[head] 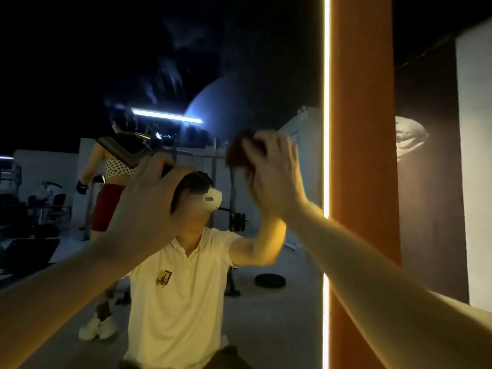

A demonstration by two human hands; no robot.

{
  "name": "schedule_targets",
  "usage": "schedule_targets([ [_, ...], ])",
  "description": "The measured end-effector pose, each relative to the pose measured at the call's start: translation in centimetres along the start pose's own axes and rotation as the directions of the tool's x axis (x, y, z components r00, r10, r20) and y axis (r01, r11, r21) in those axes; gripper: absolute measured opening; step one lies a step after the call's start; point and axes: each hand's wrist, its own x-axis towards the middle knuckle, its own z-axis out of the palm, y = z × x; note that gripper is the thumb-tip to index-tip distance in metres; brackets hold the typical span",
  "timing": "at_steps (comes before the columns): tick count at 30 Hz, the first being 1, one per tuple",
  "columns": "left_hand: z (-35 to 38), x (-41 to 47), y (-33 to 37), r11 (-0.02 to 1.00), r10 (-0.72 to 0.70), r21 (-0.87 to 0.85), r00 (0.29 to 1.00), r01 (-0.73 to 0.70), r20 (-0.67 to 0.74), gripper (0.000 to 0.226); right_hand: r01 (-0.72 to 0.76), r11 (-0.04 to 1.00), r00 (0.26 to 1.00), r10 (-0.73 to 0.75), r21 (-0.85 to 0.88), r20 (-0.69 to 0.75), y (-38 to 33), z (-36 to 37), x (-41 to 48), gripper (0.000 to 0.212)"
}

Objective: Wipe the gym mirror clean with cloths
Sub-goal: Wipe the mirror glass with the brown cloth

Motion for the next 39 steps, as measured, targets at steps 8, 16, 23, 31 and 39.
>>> schedule_targets([
  [8, -0.2, 1.4, -2.3, 0.989, 0.092, 0.127, 0.986, -0.074, -0.137, 0.033, -0.211, 0.972, 0.976, 0.215, 0.099, -0.034, -6.1, 1.0, -0.2, 0.058],
  [16, -0.3, 1.6, -4.3, 0.992, 0.117, 0.05, 0.992, -0.115, -0.052, 0.043, 0.013, 1.0, 1.0, -0.013, -0.016, 0.001, -1.4, 1.1, 8.2, 0.054],
  [23, -1.3, 1.6, -4.5, 0.995, 0.045, -0.079, 0.994, -0.053, -0.097, 0.041, -0.072, 0.982, 0.997, 0.063, 0.172, 0.053, -8.8, 1.3, 3.9, 0.06],
  [31, -1.0, 0.4, -5.2, 0.99, 0.127, -0.048, 0.991, -0.129, -0.04, 0.039, -0.028, 0.999, 0.993, 0.032, -0.035, 0.112, -0.9, -0.6, 12.3, 0.053],
  [39, -0.8, 0.7, -4.3, 0.988, 0.078, -0.123, 0.991, -0.091, -0.106, 0.033, 0.007, 0.987, 0.992, -0.027, 0.158, 0.125, -7.2, 0.4, 0.7, 0.056],
])
